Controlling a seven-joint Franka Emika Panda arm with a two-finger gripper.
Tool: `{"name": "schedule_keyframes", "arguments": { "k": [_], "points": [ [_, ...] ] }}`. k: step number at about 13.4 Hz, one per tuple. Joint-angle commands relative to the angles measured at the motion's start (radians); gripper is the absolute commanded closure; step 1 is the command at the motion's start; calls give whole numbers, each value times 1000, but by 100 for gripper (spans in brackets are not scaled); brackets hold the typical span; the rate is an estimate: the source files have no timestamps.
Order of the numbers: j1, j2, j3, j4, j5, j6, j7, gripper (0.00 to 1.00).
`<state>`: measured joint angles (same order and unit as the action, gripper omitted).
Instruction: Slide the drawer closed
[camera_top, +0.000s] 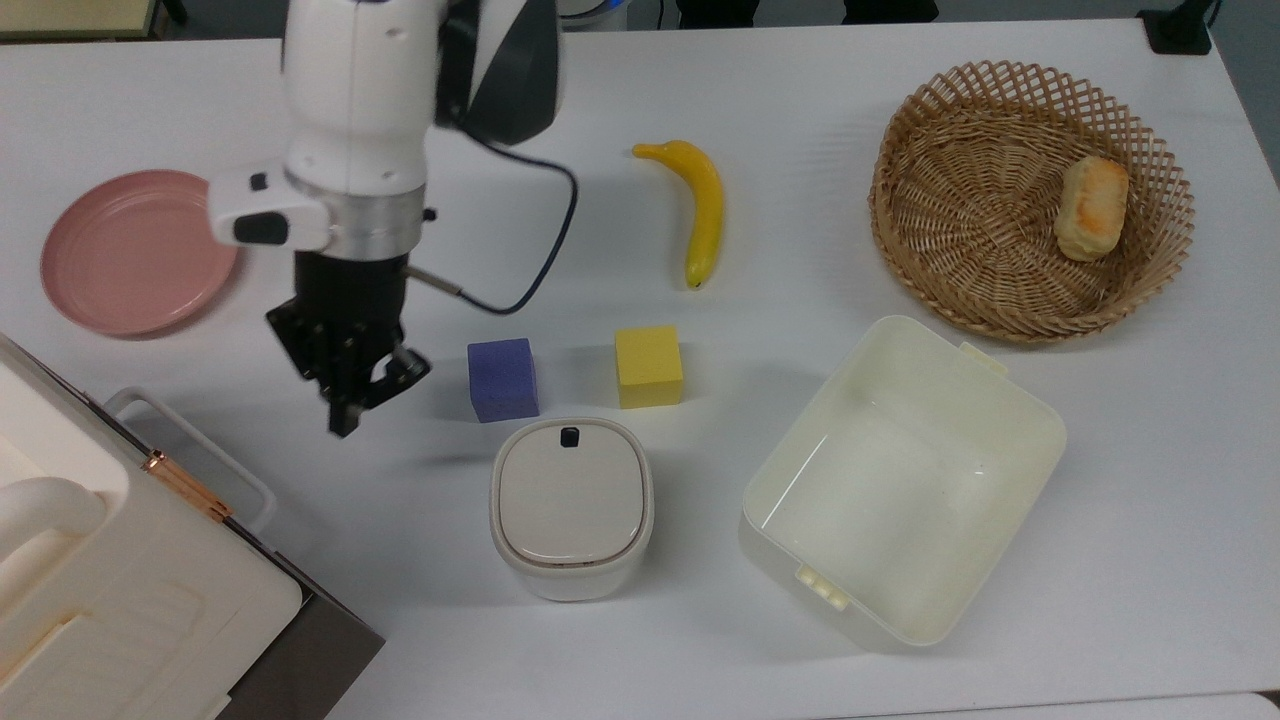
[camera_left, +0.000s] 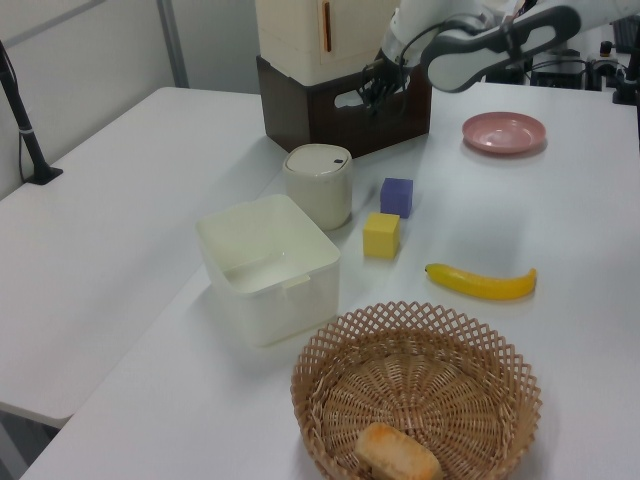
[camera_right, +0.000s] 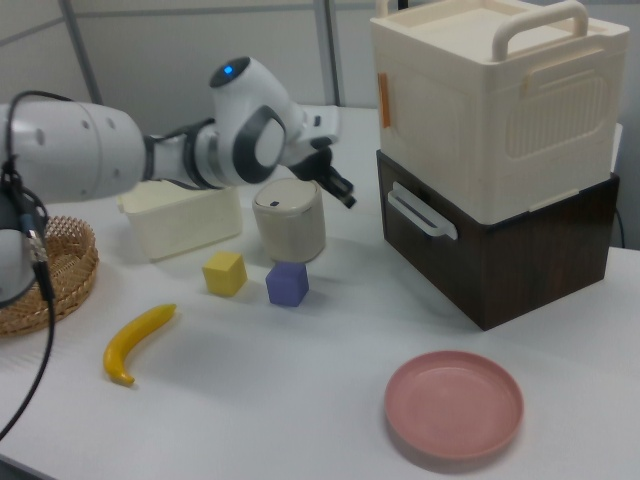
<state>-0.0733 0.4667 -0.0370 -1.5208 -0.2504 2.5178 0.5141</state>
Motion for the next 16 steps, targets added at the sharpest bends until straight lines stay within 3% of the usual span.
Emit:
{"name": "schedule_keyframes", "arguments": {
  "k": [1, 3, 8, 10, 12, 13, 15, 16],
  "points": [
    [33, -164, 48, -98, -1, -217, -40, 100],
    [78, -204, 48, -104, 13, -334, -86, 100],
    [115, -298, 46, -105, 123, -558, -264, 99],
    [112, -359, 43, -111, 201, -651, -371, 97],
    [110, -399, 39, -124, 240, -689, -423, 85],
    [113, -414, 39, -136, 241, -712, -425, 67],
    [116, -421, 42, -136, 240, -757, -431, 49],
    [116, -422, 43, -136, 240, -761, -437, 30]
  ]
}}
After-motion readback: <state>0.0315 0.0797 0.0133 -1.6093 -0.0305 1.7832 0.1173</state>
